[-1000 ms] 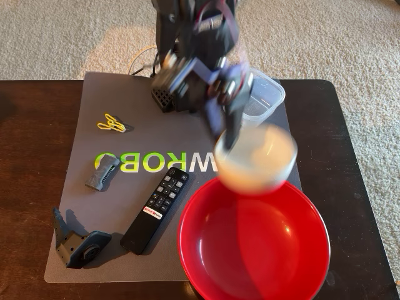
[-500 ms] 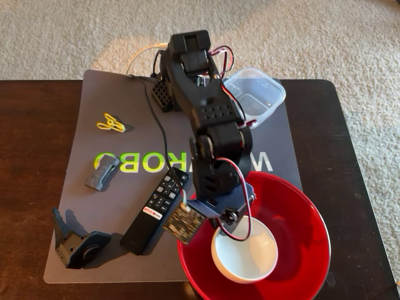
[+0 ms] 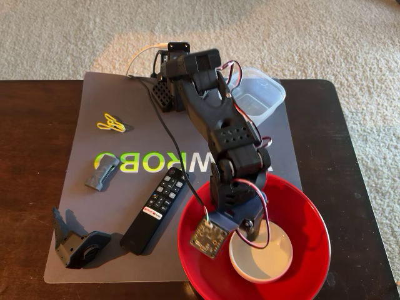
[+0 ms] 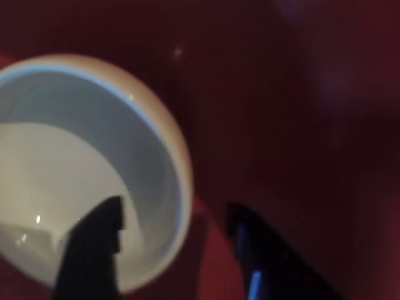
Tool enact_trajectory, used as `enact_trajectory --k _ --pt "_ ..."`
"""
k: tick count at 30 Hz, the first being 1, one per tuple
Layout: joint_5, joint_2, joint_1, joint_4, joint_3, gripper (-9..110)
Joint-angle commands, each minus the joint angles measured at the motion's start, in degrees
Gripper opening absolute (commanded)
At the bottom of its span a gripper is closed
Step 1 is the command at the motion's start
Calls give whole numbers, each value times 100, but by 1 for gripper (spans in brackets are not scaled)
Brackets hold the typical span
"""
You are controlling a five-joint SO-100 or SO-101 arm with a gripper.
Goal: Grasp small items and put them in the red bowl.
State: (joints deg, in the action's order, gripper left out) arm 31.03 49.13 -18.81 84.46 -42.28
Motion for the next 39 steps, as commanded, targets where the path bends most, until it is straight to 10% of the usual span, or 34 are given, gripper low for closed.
enact_trajectory --k 1,8,22,39 --pt "-44 1090 114 413 246 32" --pt "457 3480 -9 1318 -202 38" --pt "4280 13693 -1362 1257 -9246 37" --pt "3331 9097 -4544 387 -8789 37"
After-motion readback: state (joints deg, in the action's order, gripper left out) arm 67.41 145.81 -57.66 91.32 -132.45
